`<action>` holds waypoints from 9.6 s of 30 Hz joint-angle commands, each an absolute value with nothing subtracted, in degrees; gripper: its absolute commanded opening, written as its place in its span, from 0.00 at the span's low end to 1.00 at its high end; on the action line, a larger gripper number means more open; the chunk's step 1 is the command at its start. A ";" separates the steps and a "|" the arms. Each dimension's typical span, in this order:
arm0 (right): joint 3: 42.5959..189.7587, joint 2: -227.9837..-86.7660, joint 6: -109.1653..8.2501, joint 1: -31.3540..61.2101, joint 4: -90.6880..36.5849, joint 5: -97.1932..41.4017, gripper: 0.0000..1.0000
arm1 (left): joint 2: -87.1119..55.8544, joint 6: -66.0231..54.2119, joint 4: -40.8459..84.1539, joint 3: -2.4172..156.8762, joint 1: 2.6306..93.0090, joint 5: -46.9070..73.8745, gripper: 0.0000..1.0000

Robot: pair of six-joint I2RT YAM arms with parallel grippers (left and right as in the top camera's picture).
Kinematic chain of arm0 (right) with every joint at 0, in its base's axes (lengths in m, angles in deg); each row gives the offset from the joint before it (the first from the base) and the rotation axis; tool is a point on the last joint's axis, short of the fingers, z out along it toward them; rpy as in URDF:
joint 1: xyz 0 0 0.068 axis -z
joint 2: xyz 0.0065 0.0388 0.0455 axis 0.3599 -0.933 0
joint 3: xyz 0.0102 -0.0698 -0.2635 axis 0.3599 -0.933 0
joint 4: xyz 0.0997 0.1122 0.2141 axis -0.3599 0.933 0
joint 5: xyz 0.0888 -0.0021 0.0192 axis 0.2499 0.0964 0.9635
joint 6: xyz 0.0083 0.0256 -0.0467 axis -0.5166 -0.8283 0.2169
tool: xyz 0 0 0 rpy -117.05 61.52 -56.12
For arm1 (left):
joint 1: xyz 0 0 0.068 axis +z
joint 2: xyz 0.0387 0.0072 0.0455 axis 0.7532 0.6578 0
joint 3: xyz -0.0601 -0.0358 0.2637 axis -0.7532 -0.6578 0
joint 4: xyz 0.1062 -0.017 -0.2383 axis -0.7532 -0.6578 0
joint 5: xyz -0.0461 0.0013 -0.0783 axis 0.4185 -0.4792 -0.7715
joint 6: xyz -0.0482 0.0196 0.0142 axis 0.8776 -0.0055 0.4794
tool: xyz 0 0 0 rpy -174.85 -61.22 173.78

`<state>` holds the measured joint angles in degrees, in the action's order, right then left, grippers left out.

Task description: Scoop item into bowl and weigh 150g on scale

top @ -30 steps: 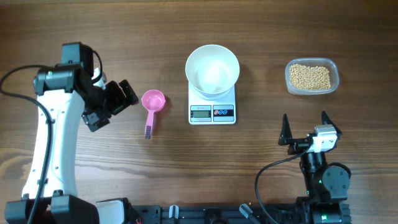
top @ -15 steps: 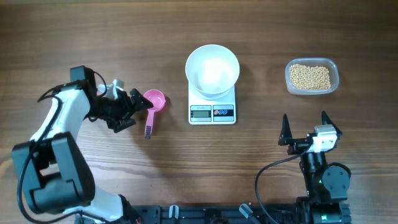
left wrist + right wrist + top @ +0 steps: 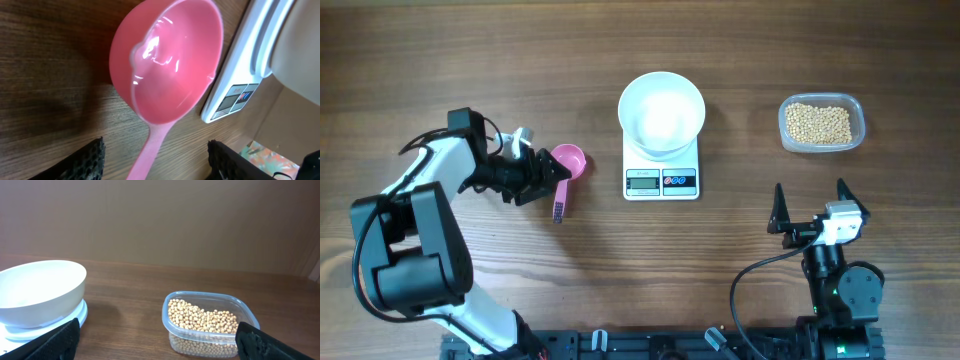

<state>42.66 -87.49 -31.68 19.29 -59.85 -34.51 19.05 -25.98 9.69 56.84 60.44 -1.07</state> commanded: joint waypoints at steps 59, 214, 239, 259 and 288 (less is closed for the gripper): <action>74.94 -116.14 -51.53 19.07 -74.12 -14.66 1.00 | -15.81 26.41 56.46 60.92 45.69 -6.19 0.04; 142.70 -174.04 -36.69 25.89 -1.82 -35.38 0.04 | 1.17 13.23 2.28 73.10 9.80 29.96 0.04; 142.68 -174.04 -41.10 25.89 9.85 -26.49 0.04 | -8.16 4.53 3.46 71.24 10.00 35.65 0.04; 142.68 -174.04 -41.67 25.89 9.50 -26.42 0.04 | -0.23 19.83 42.41 45.01 7.88 36.65 0.04; 142.68 -174.41 -41.71 25.89 7.12 -26.42 0.04 | -2.35 6.65 50.76 39.77 10.08 33.31 0.04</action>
<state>142.09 -173.78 -41.06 25.91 7.41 -26.53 -1.78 8.36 50.34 40.14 10.17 27.87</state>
